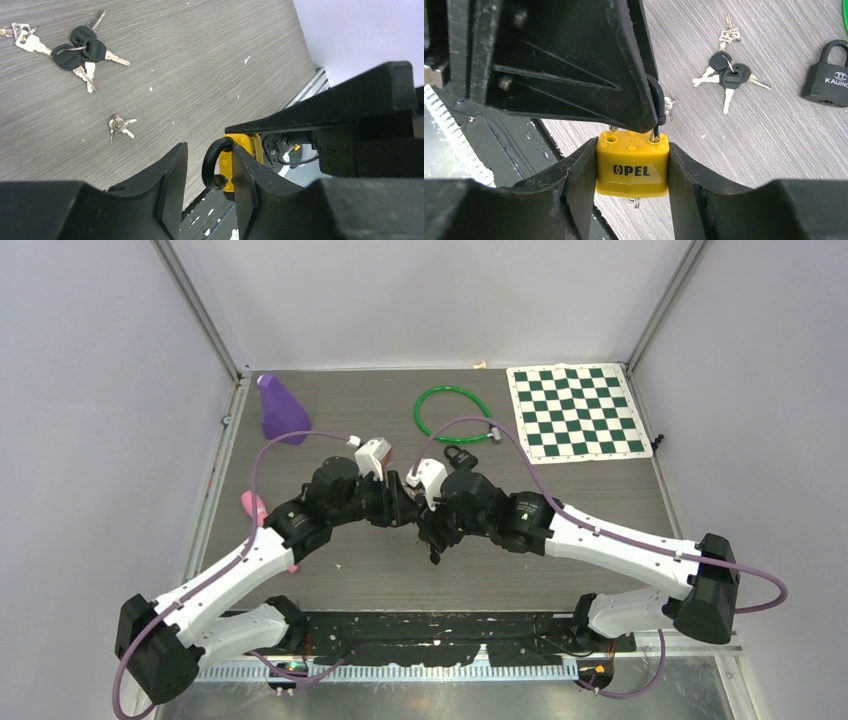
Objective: Unlock with the key
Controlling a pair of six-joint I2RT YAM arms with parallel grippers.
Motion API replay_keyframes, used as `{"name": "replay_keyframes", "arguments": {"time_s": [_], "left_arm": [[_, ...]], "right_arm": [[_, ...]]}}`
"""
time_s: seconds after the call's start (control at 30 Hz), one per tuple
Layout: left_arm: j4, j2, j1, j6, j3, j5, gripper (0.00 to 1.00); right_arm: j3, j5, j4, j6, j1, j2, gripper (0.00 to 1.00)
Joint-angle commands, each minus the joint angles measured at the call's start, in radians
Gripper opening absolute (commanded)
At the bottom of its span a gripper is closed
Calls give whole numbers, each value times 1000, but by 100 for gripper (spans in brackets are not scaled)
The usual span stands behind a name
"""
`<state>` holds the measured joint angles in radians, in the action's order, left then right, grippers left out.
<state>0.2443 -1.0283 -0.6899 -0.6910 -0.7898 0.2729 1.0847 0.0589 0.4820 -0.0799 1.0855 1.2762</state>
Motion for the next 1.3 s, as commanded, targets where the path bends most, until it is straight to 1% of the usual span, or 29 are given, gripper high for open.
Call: {"name": "replay_keyframes", "arguments": {"time_s": [0.0, 0.07, 0.13, 0.2, 0.27, 0.33, 0.4, 0.43, 0.5, 0.53, 0.6, 0.67, 0.7, 0.73, 0.77, 0.8, 0.83, 0.87, 0.9, 0.93, 1.0, 1.03, 1.07, 1.1, 1.13, 1.2, 1.23, 1.27], "left_arm": [[-62, 63, 21, 62, 74, -69, 37], [-131, 98, 23, 49, 114, -41, 31], [-150, 121, 31, 24, 133, -34, 18], [-138, 128, 39, 10, 135, -36, 5], [-148, 136, 47, 7, 142, -23, 3], [-194, 153, 51, -3, 165, 3, 0], [-316, 175, 62, -21, 206, 66, 0], [-377, 189, 66, -32, 232, 92, 0], [-477, 224, 75, -49, 277, 115, 0], [-511, 245, 81, -53, 298, 116, 0], [-542, 280, 94, -63, 319, 113, 0], [-523, 306, 107, -64, 316, 101, 0], [-491, 310, 112, -61, 302, 88, 0], [-458, 308, 116, -54, 288, 75, 0], [-418, 307, 119, -47, 266, 51, 0], [-377, 304, 120, -42, 245, 30, 0], [-329, 298, 121, -36, 223, 10, 0], [-285, 294, 121, -30, 201, -8, 0], [-221, 289, 122, -25, 179, -30, 0], [-171, 282, 121, -18, 154, -49, 0], [-95, 272, 122, 0, 108, -76, 0], [-60, 267, 121, 7, 86, -87, 0], [-33, 263, 122, 16, 68, -100, 0], [-10, 261, 121, 24, 54, -112, 0], [6, 259, 121, 29, 42, -125, 0], [32, 254, 121, 37, 20, -144, 0], [45, 250, 121, 40, 8, -146, 0], [58, 247, 121, 41, -2, -149, 0]], "right_arm": [[44, -64, -89, 10, 10, -85, 5], [14, -146, -145, -23, -9, -119, 5], [-16, -194, -223, -69, -37, -156, 5], [-41, -205, -256, -87, -50, -186, 5], [-61, -212, -277, -89, -53, -210, 5], [-85, -241, -306, -101, -66, -227, 5], [-116, -288, -349, -134, -93, -234, 6], [-144, -340, -370, -174, -119, -237, 6], [-201, -423, -451, -249, -168, -245, 5], [-241, -446, -540, -305, -193, -248, 5], [-283, -480, -626, -363, -216, -262, 6], [-283, -455, -616, -363, -220, -267, 15], [-279, -427, -605, -358, -219, -270, 26], [-271, -413, -583, -348, -221, -272, 31], [-268, -375, -570, -342, -221, -276, 38], [-265, -352, -547, -334, -219, -281, 42], [-267, -301, -535, -329, -218, -292, 51], [-278, -275, -530, -315, -215, -298, 55], [-287, -210, -528, -306, -210, -314, 66], [-311, -147, -531, -278, -198, -332, 70], [-349, -89, -566, -217, -169, -360, 82], [-362, -76, -599, -177, -147, -370, 83], [-385, -17, -617, -159, -132, -386, 85], [-396, 8, -658, -122, -102, -392, 86], [-421, 47, -683, -98, -86, -401, 91], [-458, 118, -766, -12, -24, -404, 95], [-486, 137, -834, 46, 20, -399, 96], [-498, 166, -868, 79, 41, -386, 96]]}}
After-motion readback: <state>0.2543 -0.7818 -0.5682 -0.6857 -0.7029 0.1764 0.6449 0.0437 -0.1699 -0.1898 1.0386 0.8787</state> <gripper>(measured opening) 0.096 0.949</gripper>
